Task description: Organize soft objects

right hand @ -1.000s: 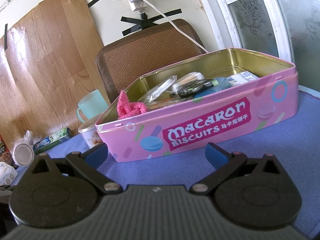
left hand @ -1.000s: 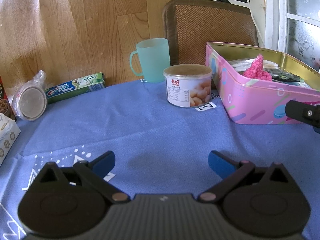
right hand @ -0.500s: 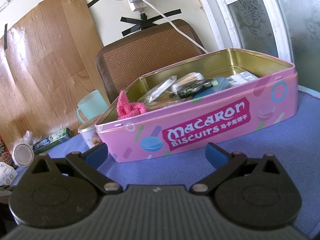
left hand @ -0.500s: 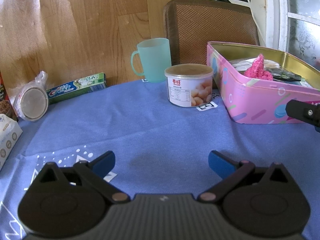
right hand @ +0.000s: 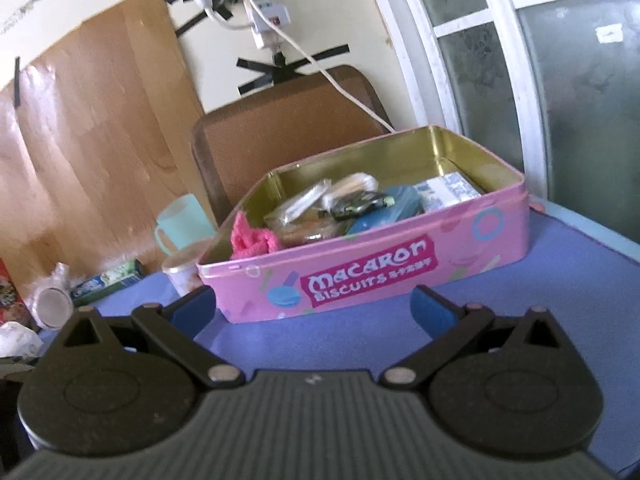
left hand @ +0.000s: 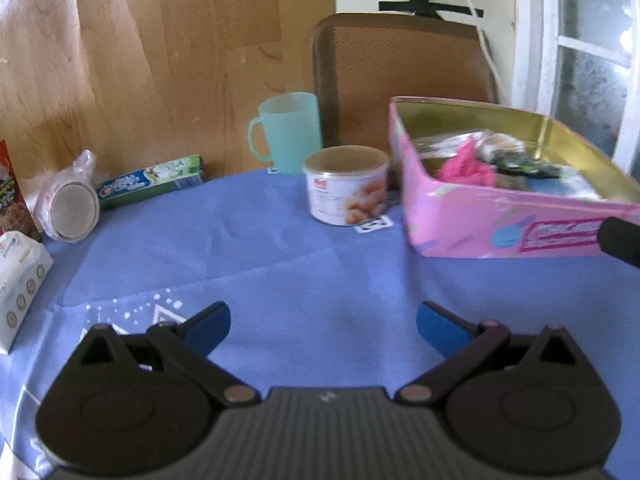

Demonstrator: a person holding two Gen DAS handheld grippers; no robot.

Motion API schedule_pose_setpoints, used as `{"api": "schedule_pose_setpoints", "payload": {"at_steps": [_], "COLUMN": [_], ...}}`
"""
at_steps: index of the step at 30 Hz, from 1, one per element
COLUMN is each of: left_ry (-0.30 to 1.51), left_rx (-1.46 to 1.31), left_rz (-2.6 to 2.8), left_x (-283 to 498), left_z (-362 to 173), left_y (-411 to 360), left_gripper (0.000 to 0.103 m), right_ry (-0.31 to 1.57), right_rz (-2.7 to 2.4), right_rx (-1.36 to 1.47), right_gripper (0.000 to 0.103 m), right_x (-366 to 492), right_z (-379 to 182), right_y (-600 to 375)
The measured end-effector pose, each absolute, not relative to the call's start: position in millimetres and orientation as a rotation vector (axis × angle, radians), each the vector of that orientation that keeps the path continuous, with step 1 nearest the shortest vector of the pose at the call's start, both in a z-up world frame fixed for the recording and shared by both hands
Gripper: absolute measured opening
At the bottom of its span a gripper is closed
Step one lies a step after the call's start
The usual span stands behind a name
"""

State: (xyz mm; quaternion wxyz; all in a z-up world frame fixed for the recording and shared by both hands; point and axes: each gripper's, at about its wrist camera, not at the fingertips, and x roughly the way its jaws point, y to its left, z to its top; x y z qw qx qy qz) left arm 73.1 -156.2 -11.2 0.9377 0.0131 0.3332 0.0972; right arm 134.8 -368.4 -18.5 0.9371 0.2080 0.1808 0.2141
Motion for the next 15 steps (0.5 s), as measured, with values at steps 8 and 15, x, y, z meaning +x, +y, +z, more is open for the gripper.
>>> {"api": "schedule_pose_setpoints", "payload": {"at_steps": [8, 15], "left_ry": [0.638, 0.626], "left_rx": [0.030, 0.045], "left_rz": [0.162, 0.121], "left_x": [50, 42], "left_z": [18, 29], "left_y": [-183, -204], "left_gripper": [0.103, 0.103], "right_ry": [0.317, 0.279], "right_rz": [0.470, 0.487], "right_rx": [0.459, 0.484], "right_gripper": [0.103, 0.103], "right_x": [120, 111], "right_z": [-7, -2], "right_y": [-381, -394]}}
